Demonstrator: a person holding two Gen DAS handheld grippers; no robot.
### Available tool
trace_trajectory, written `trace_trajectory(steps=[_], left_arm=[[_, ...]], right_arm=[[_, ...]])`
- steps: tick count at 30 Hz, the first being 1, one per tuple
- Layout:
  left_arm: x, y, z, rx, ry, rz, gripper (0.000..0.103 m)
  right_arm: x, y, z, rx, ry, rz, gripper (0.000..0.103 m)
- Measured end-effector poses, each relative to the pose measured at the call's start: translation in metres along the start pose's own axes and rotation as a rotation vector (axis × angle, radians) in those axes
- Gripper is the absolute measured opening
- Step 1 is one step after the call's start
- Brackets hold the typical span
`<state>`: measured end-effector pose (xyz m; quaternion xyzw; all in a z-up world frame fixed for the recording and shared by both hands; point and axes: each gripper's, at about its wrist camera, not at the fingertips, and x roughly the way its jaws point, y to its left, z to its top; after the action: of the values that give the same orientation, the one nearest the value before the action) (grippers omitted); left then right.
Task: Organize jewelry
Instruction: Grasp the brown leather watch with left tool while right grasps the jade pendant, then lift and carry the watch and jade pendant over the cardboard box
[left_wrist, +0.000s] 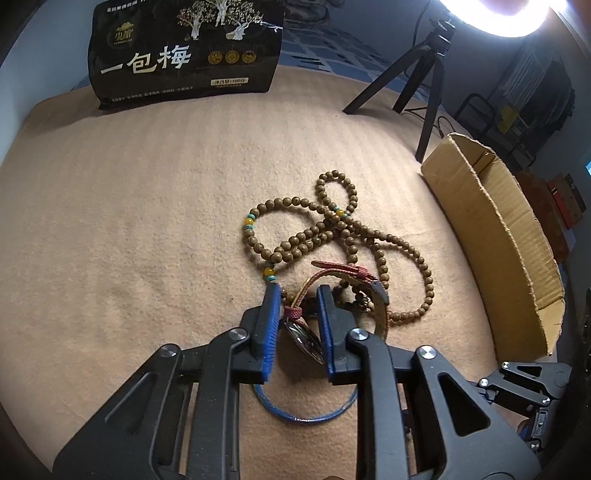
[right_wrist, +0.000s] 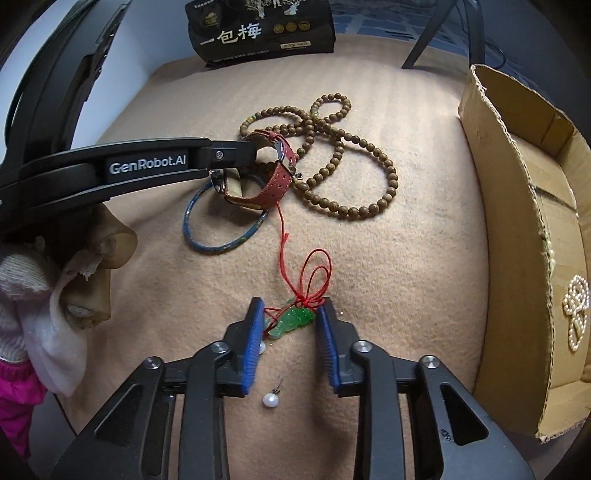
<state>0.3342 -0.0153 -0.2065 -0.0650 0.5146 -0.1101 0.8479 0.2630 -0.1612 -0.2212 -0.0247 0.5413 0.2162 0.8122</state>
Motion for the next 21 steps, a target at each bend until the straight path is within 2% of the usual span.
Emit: trace_trajectory(steps=[1,8,21], left_arm=[[0.001,0.0,0.0,0.0,0.002,0.006,0.011],[0.001,-0.004,-0.001,0.021,-0.015,0.041,0.009],[-0.03,-0.002,-0.002,0.008,-0.068,0.012,0.008]], right_arm=[[0.0,-0.001,0.001,0.002,-0.002,0.0,0.019],[0.0,-0.001,0.003,0.006,-0.016,0.022,0.018],[-0.045,-0.015,-0.007,0.017,-0.108,0.052,0.018]])
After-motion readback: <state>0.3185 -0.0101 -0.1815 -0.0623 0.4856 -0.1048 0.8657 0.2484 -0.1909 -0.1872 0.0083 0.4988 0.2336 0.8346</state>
